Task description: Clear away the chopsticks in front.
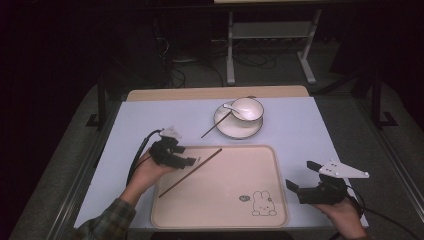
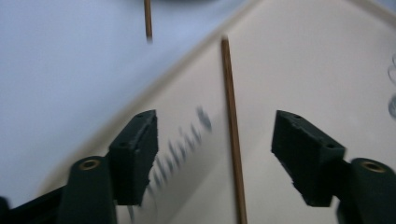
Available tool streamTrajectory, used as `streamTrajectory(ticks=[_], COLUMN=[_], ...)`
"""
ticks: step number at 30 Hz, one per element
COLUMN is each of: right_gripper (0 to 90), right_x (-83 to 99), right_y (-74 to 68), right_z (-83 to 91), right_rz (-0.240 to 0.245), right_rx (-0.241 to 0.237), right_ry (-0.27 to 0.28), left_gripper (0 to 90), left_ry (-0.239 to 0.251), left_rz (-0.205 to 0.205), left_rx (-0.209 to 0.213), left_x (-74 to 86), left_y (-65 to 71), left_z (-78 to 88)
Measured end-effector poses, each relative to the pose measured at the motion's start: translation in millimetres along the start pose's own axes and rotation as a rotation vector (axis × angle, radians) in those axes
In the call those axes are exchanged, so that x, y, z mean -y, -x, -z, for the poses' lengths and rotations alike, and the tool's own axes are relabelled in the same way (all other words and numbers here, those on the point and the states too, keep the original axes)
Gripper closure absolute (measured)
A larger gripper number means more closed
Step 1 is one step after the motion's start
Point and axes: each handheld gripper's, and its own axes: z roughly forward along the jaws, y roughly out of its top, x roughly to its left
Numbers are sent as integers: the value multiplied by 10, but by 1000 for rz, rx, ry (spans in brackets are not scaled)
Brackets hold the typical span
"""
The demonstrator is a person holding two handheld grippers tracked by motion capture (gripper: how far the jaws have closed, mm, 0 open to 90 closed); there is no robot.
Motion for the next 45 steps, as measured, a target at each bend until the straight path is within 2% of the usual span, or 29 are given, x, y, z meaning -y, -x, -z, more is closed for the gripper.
streamTrajectory(ticks=[3,4,8,12,17,21,23,25,27,34,38,39,43,44,45], right_gripper=[3,3,3,3,3,3,3,3,3,3,3,3,3,3,3], right_x=[6,8,11,16,17,17,16,16,15,13,13,14,16,16,16], right_y=[13,15,22,19,30,37,37,35,35,34,35,35,37,38,39], right_z=[7,9,18,18,23,23,25,23,20,19,20,20,23,23,23], right_rz=[-3,-4,-7,-6,-7,-11,-9,-7,-8,-9,-11,-11,-11,-11,-10], right_rx=[2,3,5,2,3,1,0,-2,-3,-5,-6,-6,-6,-6,-6], right_ry=[2,2,4,3,7,10,12,11,11,12,12,12,12,12,12], left_gripper=[238,229,226,282,406,507,549,577,606,711,799,811,833,838,840], left_ry=[-3,-1,-4,-8,-3,-9,-11,-11,-27,-48,-49,-43,-32,-25,-25], left_rz=[-25,-34,-49,-81,-94,-81,-70,-53,-49,-49,-43,-30,-13,11,11], left_rx=[4,8,10,-4,-38,-55,-50,-39,-51,-60,-70,-79,-86,-87,-86], left_x=[-257,-425,-648,-902,-1097,-1168,-1193,-1212,-1225,-1242,-1233,-1226,-1223,-1221,-1222], left_y=[-78,-137,-203,-274,-381,-487,-516,-527,-527,-507,-515,-525,-544,-560,-566], left_z=[-102,-180,-302,-476,-718,-929,-1020,-1092,-1166,-1342,-1377,-1387,-1388,-1381,-1370])
